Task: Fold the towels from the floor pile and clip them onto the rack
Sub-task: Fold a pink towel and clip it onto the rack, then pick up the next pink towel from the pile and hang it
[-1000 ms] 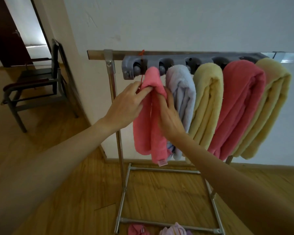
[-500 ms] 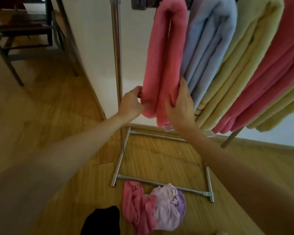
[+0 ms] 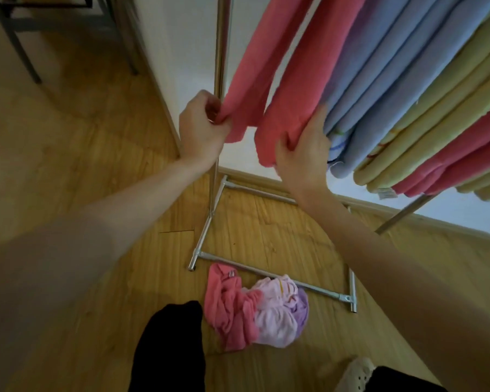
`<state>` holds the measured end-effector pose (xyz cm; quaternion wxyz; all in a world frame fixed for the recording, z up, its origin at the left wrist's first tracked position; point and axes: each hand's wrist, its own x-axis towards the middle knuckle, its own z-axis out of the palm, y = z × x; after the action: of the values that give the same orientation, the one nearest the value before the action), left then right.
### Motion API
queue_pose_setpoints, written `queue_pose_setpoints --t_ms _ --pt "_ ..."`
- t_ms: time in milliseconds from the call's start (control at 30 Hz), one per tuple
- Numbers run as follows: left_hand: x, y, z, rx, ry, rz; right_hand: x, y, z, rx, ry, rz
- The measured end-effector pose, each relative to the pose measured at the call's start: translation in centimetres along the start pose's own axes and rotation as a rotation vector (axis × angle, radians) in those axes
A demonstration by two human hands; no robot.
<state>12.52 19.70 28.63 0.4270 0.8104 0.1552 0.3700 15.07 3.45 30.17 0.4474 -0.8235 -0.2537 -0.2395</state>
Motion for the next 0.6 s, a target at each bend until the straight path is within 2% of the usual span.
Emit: queue_pose_setpoints --t_ms 100,200,433,600 --pt "-0.8 -0.5 0.3 0.01 -0.043 0.023 0.0 1.3 0.8 -0.062 0.022 0.013" --pt "-2.6 -1.3 1.3 0.043 -0.138 0.089 -0.8 3.3 0.8 -0.072 -0.052 0.006" --pt "-10.8 -6.8 3.4 0.158 -0.448 -0.013 -8.8 9.4 -2.6 -0.23 -0.376 0.05" --pt "-16.6 -12.3 5.7 0.373 -0.72 -0.202 -16.5 15.6 -2.5 -0.346 -0.7 0.239"
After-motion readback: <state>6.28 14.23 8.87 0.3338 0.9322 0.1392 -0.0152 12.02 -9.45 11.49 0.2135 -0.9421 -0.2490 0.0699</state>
